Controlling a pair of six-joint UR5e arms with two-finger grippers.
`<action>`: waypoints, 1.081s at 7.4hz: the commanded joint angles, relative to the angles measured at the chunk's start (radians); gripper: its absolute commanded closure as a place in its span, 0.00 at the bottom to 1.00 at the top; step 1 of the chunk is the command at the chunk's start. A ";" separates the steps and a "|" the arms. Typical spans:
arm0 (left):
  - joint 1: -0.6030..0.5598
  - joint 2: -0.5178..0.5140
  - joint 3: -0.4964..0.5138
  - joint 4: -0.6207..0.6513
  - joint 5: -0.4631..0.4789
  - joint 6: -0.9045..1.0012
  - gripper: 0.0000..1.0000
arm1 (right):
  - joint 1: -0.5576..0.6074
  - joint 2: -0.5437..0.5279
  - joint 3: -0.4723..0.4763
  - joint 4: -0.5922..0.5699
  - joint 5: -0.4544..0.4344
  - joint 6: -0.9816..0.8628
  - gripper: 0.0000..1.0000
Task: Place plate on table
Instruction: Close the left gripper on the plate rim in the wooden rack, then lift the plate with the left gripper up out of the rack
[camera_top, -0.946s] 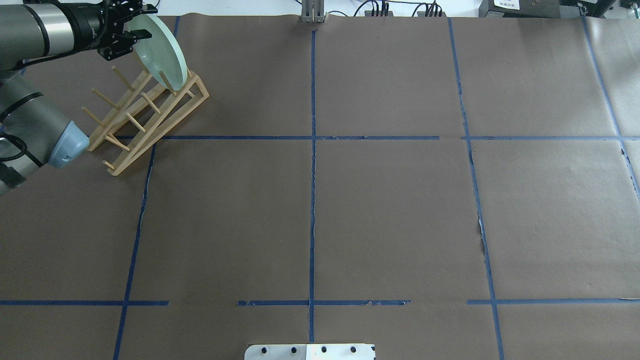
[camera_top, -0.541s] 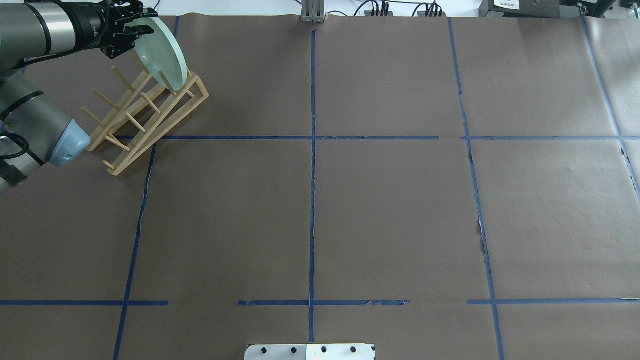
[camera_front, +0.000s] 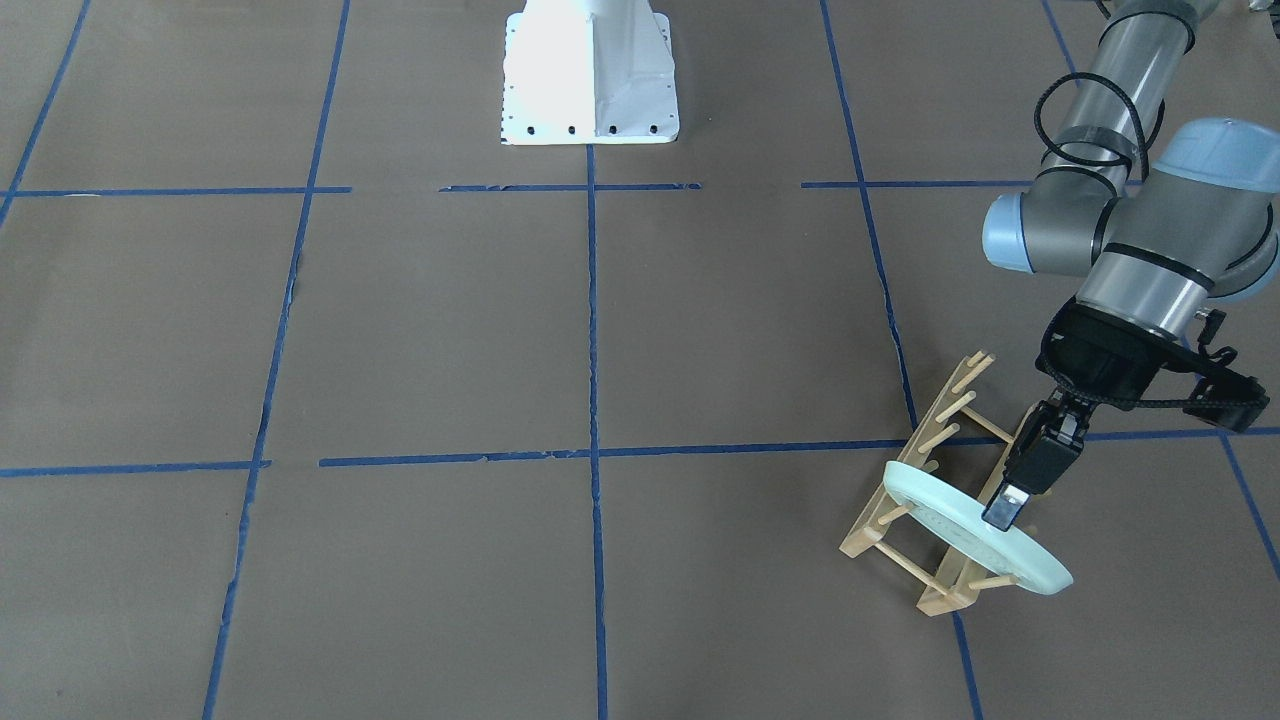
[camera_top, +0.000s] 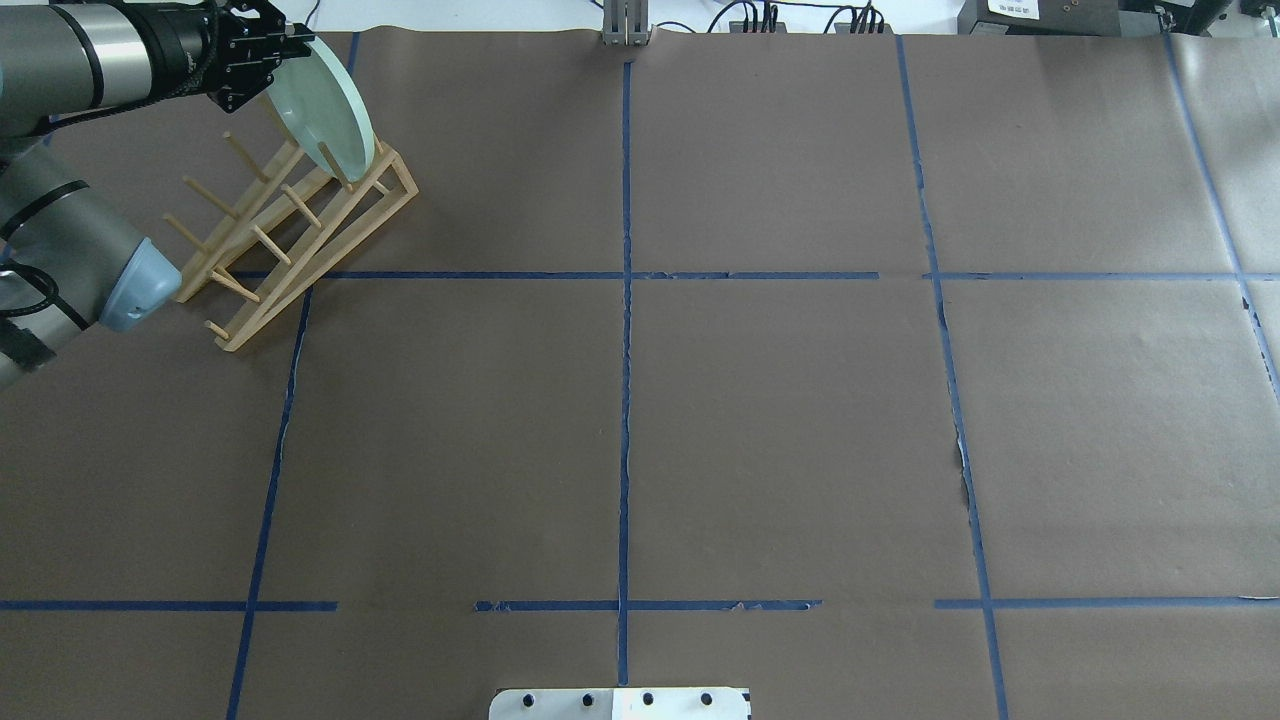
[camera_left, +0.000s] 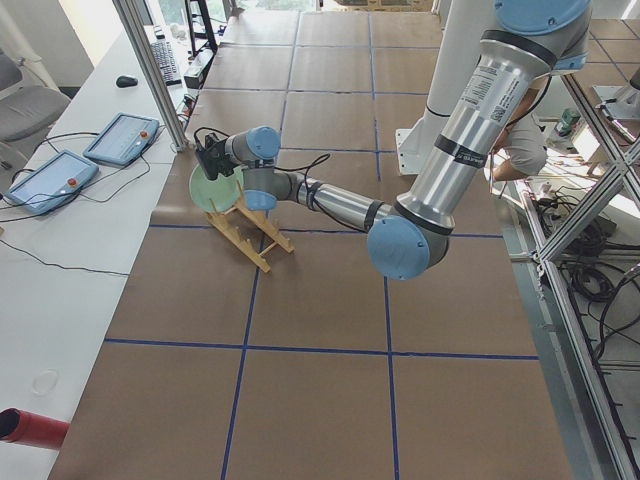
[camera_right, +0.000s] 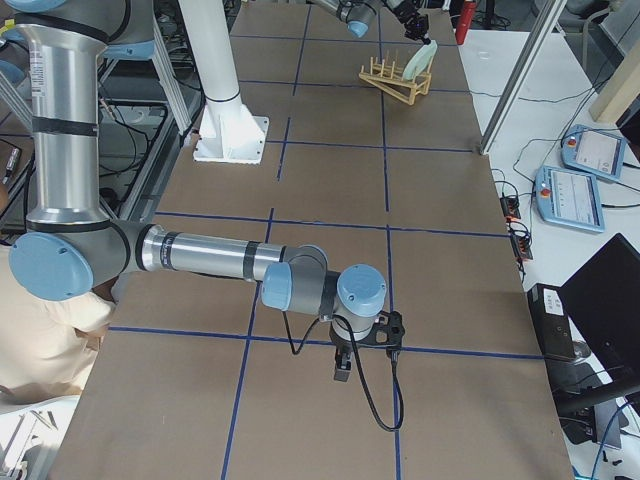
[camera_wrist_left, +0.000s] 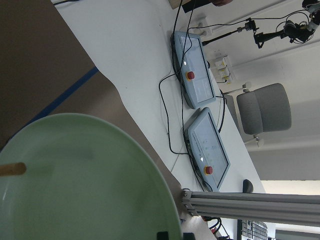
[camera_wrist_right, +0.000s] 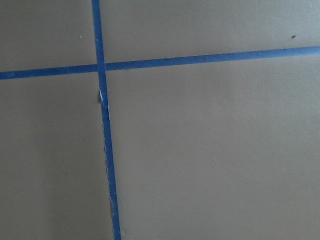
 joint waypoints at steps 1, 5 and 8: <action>-0.067 -0.007 -0.045 0.012 -0.075 0.001 1.00 | 0.000 0.000 -0.001 0.000 0.000 0.000 0.00; -0.101 -0.010 -0.289 0.076 -0.156 -0.133 1.00 | 0.000 0.000 0.000 0.000 0.000 0.000 0.00; 0.026 -0.114 -0.419 0.639 -0.159 0.025 1.00 | 0.000 0.000 0.000 0.000 0.000 0.000 0.00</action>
